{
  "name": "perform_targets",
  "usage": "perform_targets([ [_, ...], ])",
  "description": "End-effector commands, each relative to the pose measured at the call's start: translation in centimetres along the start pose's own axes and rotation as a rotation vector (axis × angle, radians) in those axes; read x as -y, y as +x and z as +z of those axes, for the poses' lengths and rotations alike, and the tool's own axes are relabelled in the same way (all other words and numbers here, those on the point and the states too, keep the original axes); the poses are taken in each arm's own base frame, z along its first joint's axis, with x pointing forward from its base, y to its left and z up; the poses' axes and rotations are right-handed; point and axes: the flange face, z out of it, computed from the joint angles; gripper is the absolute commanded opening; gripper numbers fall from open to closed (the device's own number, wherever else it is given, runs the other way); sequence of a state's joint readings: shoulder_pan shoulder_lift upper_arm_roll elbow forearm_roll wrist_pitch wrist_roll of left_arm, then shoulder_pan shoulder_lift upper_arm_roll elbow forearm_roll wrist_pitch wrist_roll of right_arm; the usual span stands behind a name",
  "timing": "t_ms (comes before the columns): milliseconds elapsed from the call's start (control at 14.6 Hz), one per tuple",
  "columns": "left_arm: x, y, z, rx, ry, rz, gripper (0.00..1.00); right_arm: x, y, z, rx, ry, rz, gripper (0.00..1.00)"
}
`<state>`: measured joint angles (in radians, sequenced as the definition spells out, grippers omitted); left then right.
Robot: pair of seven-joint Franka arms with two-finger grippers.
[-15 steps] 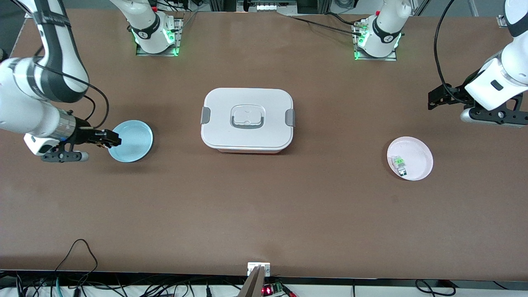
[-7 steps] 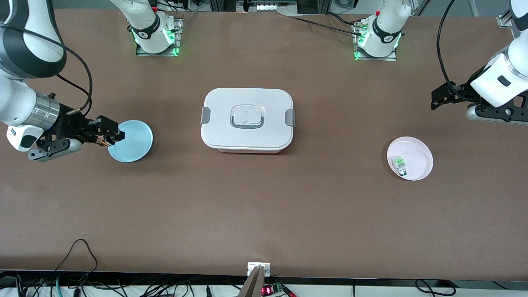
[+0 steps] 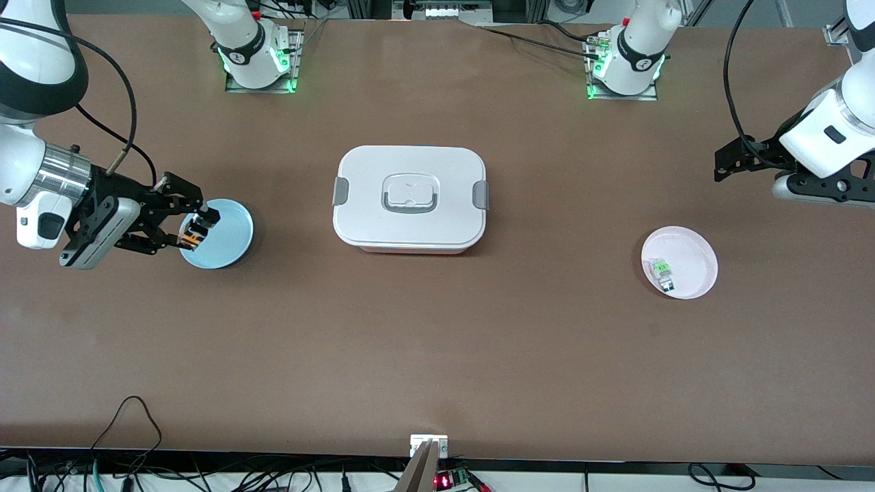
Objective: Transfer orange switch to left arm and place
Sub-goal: 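Lift the orange switch off the blue plate with the right gripper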
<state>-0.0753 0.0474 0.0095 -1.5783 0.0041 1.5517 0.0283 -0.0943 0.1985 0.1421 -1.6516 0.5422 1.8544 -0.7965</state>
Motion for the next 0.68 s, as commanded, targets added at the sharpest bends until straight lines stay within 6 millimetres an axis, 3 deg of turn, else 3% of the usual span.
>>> perform_targets([
  [0,0.4,0.2,-0.3,0.016,0.025,0.003,1.00,0.0,0.4,0.5,-0.078,0.083,-0.166,0.36],
  [615,0.2,-0.2,-0.1,0.045,-0.007,0.004,1.00,0.5,1.7,3.8,-0.428,0.262,-0.569,0.35],
])
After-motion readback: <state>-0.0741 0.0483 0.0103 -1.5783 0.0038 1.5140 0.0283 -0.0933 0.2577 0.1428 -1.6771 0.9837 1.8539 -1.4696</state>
